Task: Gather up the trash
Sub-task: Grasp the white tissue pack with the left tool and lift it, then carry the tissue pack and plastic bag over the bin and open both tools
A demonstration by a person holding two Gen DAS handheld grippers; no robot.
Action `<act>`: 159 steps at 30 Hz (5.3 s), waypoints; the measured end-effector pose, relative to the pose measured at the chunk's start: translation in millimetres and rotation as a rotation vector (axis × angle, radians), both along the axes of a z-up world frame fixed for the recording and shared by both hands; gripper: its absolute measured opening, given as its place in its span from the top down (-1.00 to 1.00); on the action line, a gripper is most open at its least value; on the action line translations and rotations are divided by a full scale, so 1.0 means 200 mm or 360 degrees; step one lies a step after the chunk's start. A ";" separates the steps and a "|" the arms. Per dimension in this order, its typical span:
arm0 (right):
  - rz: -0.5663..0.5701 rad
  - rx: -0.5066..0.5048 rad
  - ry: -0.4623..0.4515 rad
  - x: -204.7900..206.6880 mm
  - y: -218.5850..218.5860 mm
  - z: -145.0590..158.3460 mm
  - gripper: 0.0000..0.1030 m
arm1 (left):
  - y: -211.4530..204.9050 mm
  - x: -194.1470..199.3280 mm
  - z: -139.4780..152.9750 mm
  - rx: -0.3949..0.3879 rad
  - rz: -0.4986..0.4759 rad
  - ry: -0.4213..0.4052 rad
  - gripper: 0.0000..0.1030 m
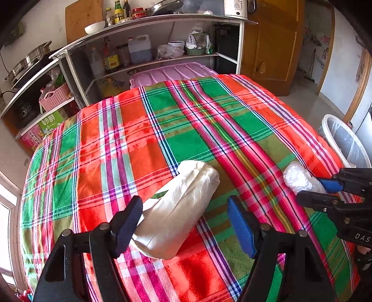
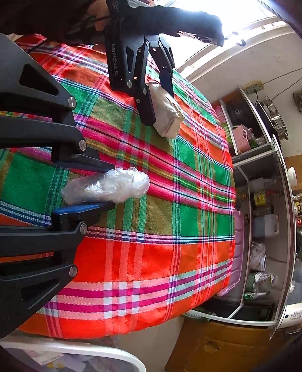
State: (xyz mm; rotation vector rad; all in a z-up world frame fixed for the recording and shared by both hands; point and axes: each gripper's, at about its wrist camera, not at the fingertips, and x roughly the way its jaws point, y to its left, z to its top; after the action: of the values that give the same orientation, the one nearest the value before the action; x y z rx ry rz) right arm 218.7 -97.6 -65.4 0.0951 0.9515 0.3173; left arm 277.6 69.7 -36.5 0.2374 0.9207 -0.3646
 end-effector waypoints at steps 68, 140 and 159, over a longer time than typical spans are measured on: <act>-0.0113 0.0139 -0.0176 -0.27 -0.21 0.20 0.50 | -0.15 -0.30 0.14 -0.0089 0.0199 -0.0026 0.28; -0.0476 0.0185 -0.0339 -0.63 -0.91 0.38 0.50 | -0.92 -0.62 0.42 -0.0211 -0.0075 -0.0250 0.35; -0.0757 0.0075 -0.0254 -0.79 -1.48 0.31 0.50 | -1.59 -0.67 0.26 -0.0238 -0.0357 -0.0081 0.35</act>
State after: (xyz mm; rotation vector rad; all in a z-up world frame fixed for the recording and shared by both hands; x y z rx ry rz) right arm 61.1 -393.4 -3.5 0.3284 0.7364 -0.0919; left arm 142.9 -248.5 15.1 0.2121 0.8143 -0.6291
